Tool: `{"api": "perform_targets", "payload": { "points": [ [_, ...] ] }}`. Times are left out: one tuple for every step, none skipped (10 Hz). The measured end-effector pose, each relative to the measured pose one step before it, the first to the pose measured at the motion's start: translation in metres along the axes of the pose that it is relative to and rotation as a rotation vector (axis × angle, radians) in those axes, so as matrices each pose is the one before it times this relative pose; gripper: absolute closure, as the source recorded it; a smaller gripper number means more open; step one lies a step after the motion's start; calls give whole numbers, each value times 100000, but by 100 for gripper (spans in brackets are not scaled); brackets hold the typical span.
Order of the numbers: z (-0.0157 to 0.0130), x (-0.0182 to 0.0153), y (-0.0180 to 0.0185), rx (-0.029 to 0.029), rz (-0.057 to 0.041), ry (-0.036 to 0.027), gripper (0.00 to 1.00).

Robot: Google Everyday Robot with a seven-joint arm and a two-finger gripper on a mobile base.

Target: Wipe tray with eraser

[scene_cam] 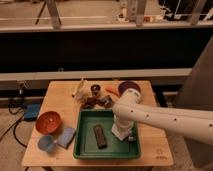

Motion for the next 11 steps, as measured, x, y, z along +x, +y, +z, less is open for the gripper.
{"api": "perform_targets", "payload": {
  "points": [
    [13, -67, -26, 50, -1068, 154, 93],
    [-146, -680, -353, 817, -3109, 268, 80],
    [-97, -1064, -598, 1357, -3492, -414, 70],
    [-45, -1221, -761, 1755, -4405, -1152, 61],
    [-59, -1010, -676, 1871, -4343, -1471, 50],
    [-120, -715, -511, 1513, -4545, -1315, 40],
    [-46, -628, -451, 907, -4436, -594, 30],
    [-57, -500, -461, 446, -3311, 136, 23],
    [177, -648, -687, 152, -5211, 238, 20],
    [293, -485, -685, 73, -3951, 94, 20],
    [236, -257, -409, 115, -2357, 1, 20]
  ]
}}
